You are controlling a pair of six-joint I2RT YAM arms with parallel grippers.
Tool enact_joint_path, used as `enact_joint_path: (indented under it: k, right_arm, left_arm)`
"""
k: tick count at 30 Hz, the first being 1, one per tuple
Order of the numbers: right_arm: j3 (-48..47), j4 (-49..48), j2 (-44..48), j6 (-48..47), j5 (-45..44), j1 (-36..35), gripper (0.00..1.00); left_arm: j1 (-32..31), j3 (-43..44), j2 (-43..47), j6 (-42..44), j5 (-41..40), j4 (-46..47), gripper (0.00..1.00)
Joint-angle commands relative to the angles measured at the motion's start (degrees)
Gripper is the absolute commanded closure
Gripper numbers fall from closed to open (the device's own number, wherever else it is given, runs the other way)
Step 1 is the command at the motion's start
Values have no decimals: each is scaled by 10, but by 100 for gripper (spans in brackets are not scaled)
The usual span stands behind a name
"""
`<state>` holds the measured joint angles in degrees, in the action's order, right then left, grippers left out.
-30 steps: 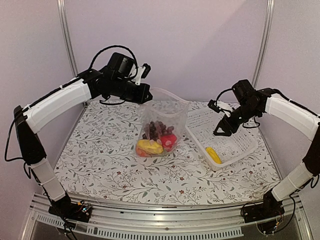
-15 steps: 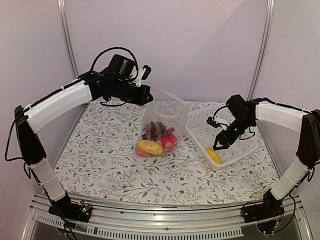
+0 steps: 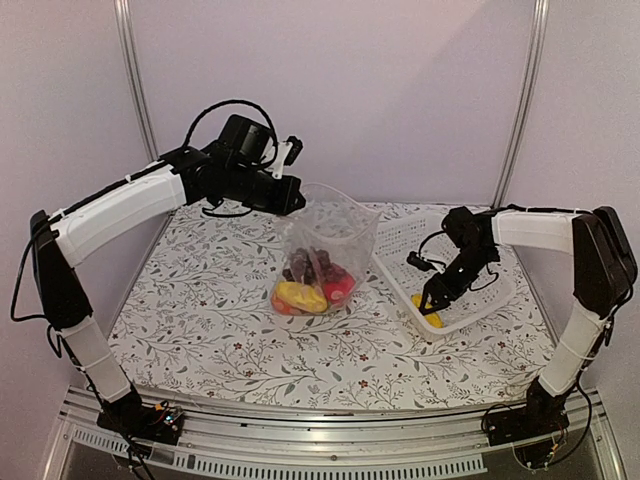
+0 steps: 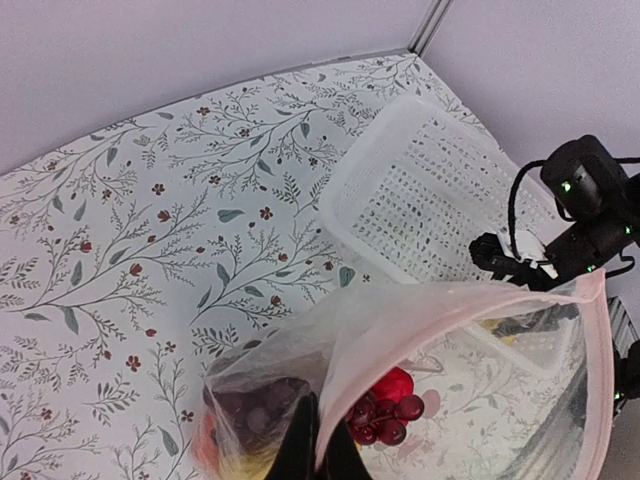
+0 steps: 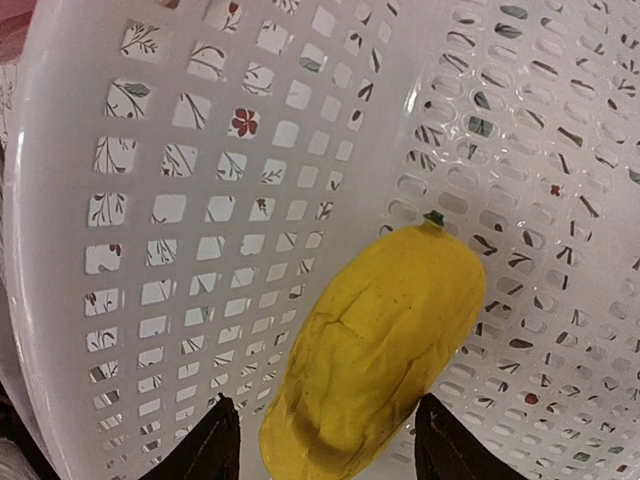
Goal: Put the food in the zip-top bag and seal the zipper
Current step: Pick up the fake fruit from the bin.
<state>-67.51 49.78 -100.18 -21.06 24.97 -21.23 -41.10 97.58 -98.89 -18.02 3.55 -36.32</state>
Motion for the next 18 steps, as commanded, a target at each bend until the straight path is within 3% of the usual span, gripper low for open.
enact_joint_path:
  k: [1, 8, 14, 18]
  right_arm:
    - [-3, -4, -23, 11, 15, 3, 42]
    - [-13, -6, -57, 22, -21, 3, 44]
    - [-28, -3, -60, 23, -42, 5, 63]
    - [-46, -1, -39, 21, -52, 19, 67]
  left_arm:
    - [9, -8, 17, -1, -4, 5, 100]
    - [9, -17, 18, -2, -1, 9, 100]
    - [9, -23, 20, -3, 0, 12, 100]
    - [9, -23, 18, -1, 1, 12, 100]
